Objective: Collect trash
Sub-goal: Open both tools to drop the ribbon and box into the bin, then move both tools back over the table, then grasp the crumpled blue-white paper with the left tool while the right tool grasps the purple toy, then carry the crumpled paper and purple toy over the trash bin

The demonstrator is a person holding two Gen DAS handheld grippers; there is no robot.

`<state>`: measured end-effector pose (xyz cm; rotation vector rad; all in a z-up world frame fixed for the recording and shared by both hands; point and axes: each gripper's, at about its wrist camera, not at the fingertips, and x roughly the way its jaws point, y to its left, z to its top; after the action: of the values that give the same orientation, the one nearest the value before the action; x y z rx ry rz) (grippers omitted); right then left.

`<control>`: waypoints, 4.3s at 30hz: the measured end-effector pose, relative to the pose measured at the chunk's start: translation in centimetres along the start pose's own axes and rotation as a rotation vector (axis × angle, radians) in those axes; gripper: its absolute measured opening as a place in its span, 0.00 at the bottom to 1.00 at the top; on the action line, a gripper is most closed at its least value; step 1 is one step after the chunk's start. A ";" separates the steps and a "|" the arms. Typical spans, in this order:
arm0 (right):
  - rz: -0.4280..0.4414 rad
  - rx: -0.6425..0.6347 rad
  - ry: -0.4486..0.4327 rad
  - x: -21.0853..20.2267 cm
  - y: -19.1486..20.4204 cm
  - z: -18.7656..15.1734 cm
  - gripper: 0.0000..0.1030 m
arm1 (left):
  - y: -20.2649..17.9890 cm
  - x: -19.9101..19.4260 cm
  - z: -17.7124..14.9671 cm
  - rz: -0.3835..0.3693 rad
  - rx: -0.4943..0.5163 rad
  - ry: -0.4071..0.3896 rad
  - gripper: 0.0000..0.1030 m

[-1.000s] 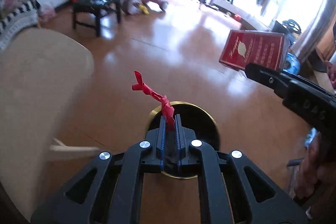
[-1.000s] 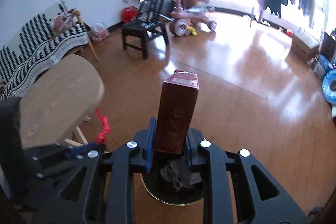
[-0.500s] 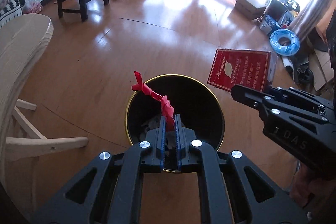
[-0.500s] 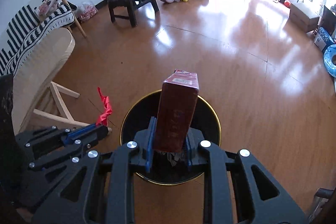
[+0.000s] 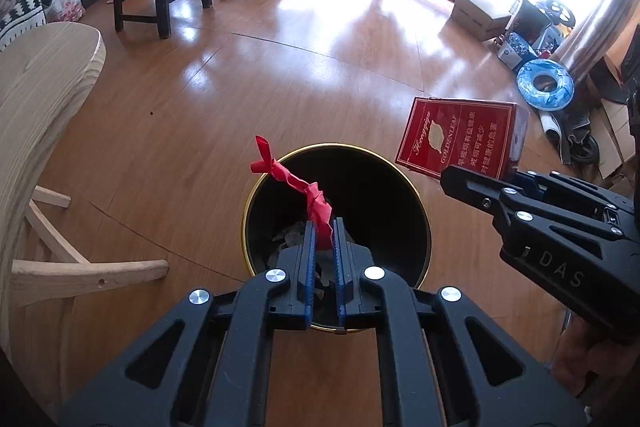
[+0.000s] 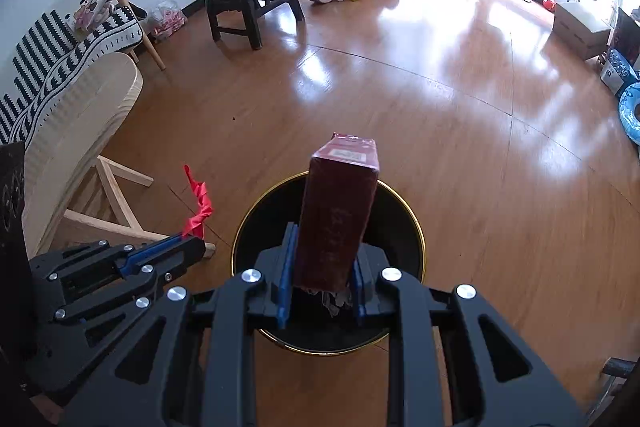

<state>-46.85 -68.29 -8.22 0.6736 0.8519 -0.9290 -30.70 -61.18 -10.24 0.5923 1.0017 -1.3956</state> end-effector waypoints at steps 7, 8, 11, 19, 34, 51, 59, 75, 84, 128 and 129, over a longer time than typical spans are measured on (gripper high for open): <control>-0.004 0.008 -0.003 0.0 -0.3 -0.1 0.23 | 0.1 0.1 0.1 -0.003 0.008 0.010 0.07; -0.005 0.014 -0.001 0.0 -0.5 -0.1 0.24 | 0.1 0.1 0.1 -0.004 0.009 0.012 0.07; -0.015 0.029 -0.008 -0.2 -1.0 -0.2 0.58 | 0.0 0.5 0.2 0.000 0.009 0.031 0.16; -0.028 0.048 -0.042 -0.9 -1.4 0.2 0.67 | 0.3 0.2 0.2 0.014 0.003 0.007 0.63; 0.006 0.018 -0.105 -3.5 1.0 2.7 0.78 | 3.5 -3.3 -0.1 0.193 -0.094 0.001 0.89; 0.370 -0.402 -0.181 -8.9 30.7 4.9 0.83 | 25.9 -28.9 -10.3 0.513 -0.491 -0.303 0.90; 0.598 -0.624 -0.110 -10.2 50.0 -0.3 0.84 | 36.4 -36.7 -21.8 0.725 -0.653 -0.273 0.90; 0.612 -0.791 0.005 -2.2 67.8 -6.2 0.84 | 46.5 -36.3 -27.2 0.748 -0.715 -0.262 0.90; 0.526 -0.866 0.042 4.7 73.7 -6.4 0.84 | 51.5 -32.5 -26.3 0.738 -0.737 -0.195 0.90; 0.578 -0.744 -0.098 -5.3 60.0 -0.8 0.43 | 42.6 -34.5 -21.2 0.671 -0.716 -0.246 0.29; 0.567 -0.733 -0.107 -5.8 58.4 -0.4 0.43 | 41.5 -34.3 -20.6 0.649 -0.697 -0.248 0.29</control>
<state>2.74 -39.53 4.37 0.1927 0.7732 -0.1067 8.72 -20.38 -0.02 0.1763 0.9048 -0.4761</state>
